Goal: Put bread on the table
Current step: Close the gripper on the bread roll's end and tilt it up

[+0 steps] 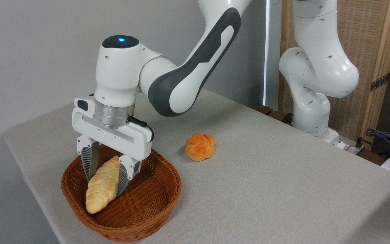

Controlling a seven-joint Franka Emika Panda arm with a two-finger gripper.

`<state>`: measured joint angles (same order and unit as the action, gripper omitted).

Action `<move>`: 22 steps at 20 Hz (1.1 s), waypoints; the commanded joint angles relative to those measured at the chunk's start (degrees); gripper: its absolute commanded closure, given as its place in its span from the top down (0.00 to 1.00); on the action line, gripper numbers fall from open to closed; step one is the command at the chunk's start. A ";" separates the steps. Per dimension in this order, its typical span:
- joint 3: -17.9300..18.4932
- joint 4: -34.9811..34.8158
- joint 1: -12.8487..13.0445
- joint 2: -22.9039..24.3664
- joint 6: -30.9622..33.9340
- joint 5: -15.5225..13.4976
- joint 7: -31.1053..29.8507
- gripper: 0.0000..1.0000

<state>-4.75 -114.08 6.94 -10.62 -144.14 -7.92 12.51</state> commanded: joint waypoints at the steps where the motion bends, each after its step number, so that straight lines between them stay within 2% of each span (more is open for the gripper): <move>1: -0.09 0.35 0.00 -0.28 -1.05 1.42 -0.38 0.58; 2: -0.09 0.35 -0.08 -0.19 -1.05 1.42 -0.38 0.47; 3: -0.09 0.35 -0.08 -0.10 -1.05 1.42 -0.20 0.40; 18: 0.09 0.17 -0.26 1.39 -0.35 1.33 -0.20 0.39; 22: 0.26 0.26 -0.26 3.49 1.93 1.33 -0.11 0.40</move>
<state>-4.79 -113.56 6.79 -9.66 -144.13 -7.18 12.51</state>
